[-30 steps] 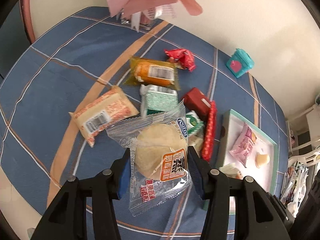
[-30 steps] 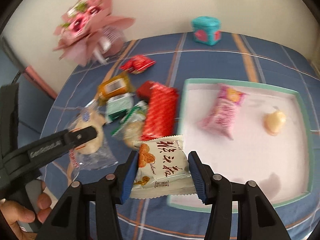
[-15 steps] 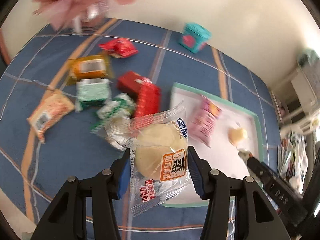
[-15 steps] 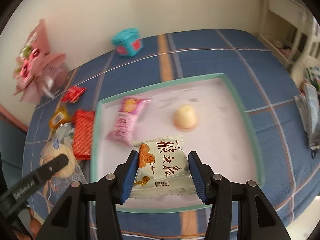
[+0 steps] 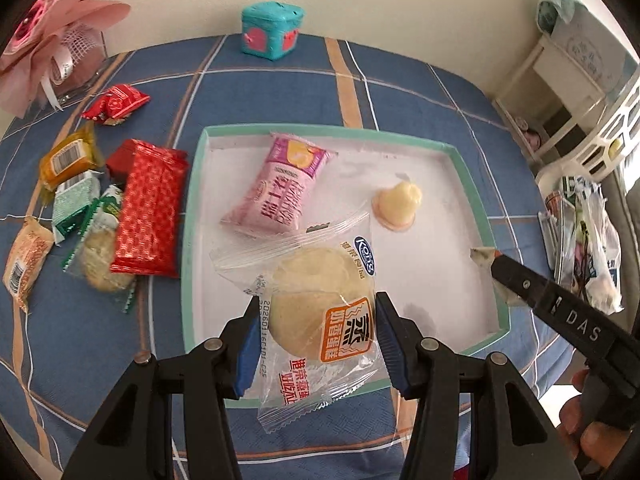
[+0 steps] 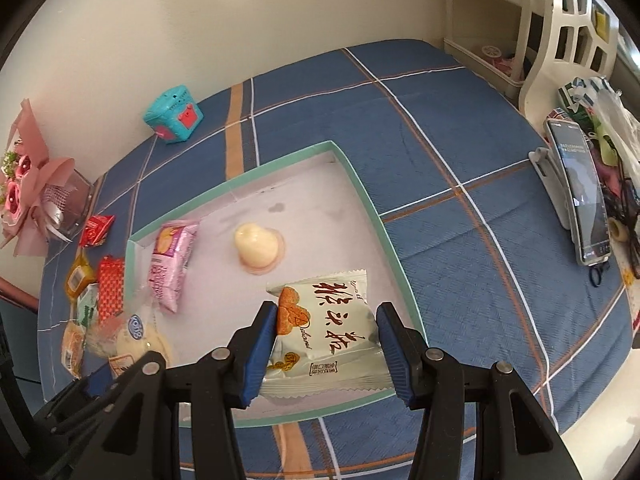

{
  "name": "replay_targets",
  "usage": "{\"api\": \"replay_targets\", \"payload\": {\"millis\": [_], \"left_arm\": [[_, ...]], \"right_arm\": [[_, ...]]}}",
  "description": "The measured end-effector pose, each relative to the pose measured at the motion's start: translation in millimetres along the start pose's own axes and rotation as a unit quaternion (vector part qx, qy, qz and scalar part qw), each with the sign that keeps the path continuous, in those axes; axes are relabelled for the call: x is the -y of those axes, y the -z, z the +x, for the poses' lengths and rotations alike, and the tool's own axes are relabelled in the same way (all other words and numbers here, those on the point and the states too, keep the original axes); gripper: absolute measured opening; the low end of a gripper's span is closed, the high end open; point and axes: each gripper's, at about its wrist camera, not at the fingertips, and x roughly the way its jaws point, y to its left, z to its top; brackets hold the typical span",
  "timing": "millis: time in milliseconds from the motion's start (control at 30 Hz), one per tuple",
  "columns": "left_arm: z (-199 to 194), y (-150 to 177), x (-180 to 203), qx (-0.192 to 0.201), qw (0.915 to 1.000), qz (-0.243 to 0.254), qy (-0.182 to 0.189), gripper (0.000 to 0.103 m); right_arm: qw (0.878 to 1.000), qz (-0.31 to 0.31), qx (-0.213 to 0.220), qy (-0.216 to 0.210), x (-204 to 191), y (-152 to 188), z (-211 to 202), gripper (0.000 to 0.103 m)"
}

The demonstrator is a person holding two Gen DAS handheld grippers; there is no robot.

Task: Organize snacks
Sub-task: 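Carry both packs over the tray and open both grippers to release them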

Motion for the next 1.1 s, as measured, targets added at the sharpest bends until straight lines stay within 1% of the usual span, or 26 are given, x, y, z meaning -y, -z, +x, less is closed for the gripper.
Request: {"api": "replay_targets", "payload": {"millis": [100, 333, 533, 667, 800, 867, 933, 1100], "left_arm": [[6.2, 1.4, -2.1, -0.011, 0.9999, 0.0, -0.006, 0.054], [22.5, 4.0, -14.5, -0.034, 0.9991, -0.015, -0.019, 0.054], [31.4, 7.7, -20.3, -0.047, 0.9983, -0.023, -0.027, 0.055], [31.3, 6.7, -21.4, -0.045, 0.9983, -0.023, -0.029, 0.062], [26.6, 6.9, -21.7, -0.042, 0.9984, -0.017, -0.034, 0.064], [19.9, 6.0, -22.4, -0.036, 0.9986, -0.011, -0.036, 0.065], [15.8, 4.6, -22.0, -0.028, 0.9989, -0.009, -0.037, 0.07], [4.2, 1.9, -30.7, -0.016, 0.9987, -0.014, -0.046, 0.071]], "right_arm": [[1.0, -0.004, -0.009, 0.005, -4.0, 3.3, 8.3, 0.054], [0.999, -0.015, -0.031, 0.009, -11.4, 8.9, 26.7, 0.054], [0.998, -0.023, -0.05, 0.016, -15.8, 14.3, 38.5, 0.054], [0.997, -0.031, -0.065, 0.021, -18.8, 18.9, 45.8, 0.055], [0.997, -0.035, -0.067, 0.022, -21.3, 20.8, 46.1, 0.055], [0.997, -0.039, -0.064, 0.021, -23.9, 20.4, 43.3, 0.057], [0.997, -0.045, -0.056, 0.022, -27.8, 20.4, 39.1, 0.068], [0.997, -0.061, -0.05, 0.021, -42.6, 19.3, 37.7, 0.074]]}}
